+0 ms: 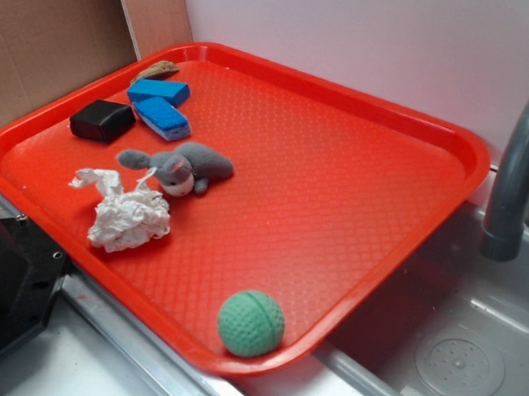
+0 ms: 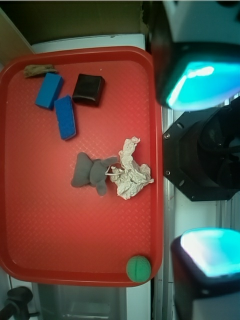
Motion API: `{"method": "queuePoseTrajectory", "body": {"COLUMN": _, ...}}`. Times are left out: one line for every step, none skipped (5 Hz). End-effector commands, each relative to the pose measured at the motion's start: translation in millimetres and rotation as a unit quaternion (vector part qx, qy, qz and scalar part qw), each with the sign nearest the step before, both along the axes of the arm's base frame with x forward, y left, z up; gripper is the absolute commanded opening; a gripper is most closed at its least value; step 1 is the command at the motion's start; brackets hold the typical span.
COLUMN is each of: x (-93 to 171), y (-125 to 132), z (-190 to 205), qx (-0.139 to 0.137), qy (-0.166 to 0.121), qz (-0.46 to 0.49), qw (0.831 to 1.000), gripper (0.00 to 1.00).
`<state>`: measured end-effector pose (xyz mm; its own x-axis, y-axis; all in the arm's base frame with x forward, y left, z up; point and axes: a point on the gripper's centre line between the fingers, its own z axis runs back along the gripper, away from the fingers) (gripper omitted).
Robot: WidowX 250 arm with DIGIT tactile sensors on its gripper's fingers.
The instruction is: Grab the white paper.
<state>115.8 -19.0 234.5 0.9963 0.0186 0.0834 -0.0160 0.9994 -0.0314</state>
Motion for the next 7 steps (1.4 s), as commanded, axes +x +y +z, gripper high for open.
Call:
{"method": "queuePoseTrajectory", "body": {"x": 0, "y": 0, "z": 0, "qx": 0.000, "qy": 0.000, "qz": 0.000, "qw": 1.000, "gripper": 1.00}}
{"method": "queuePoseTrajectory", "body": {"x": 20, "y": 16, "z": -50, "qx": 0.025, "qy": 0.003, "qz": -0.003, "qw": 1.000, "gripper": 1.00}}
{"method": "queuePoseTrajectory", "body": {"x": 37, "y": 23, "z": -99, "qx": 0.024, "qy": -0.012, "qz": 0.000, "qw": 1.000, "gripper": 1.00}}
{"method": "queuePoseTrajectory", "body": {"x": 36, "y": 22, "z": -143, "qx": 0.017, "qy": -0.004, "qz": 0.017, "qw": 1.000, "gripper": 1.00}}
{"method": "queuePoseTrajectory", "body": {"x": 25, "y": 7, "z": -194, "qx": -0.020, "qy": 0.049, "qz": -0.063, "qw": 0.997, "gripper": 1.00}}
{"method": "queuePoseTrajectory", "body": {"x": 21, "y": -4, "z": -210, "qx": -0.019, "qy": 0.059, "qz": -0.100, "qw": 0.993, "gripper": 1.00}}
{"method": "queuePoseTrajectory", "body": {"x": 22, "y": -6, "z": -207, "qx": -0.022, "qy": 0.047, "qz": -0.095, "qw": 0.994, "gripper": 0.00}}
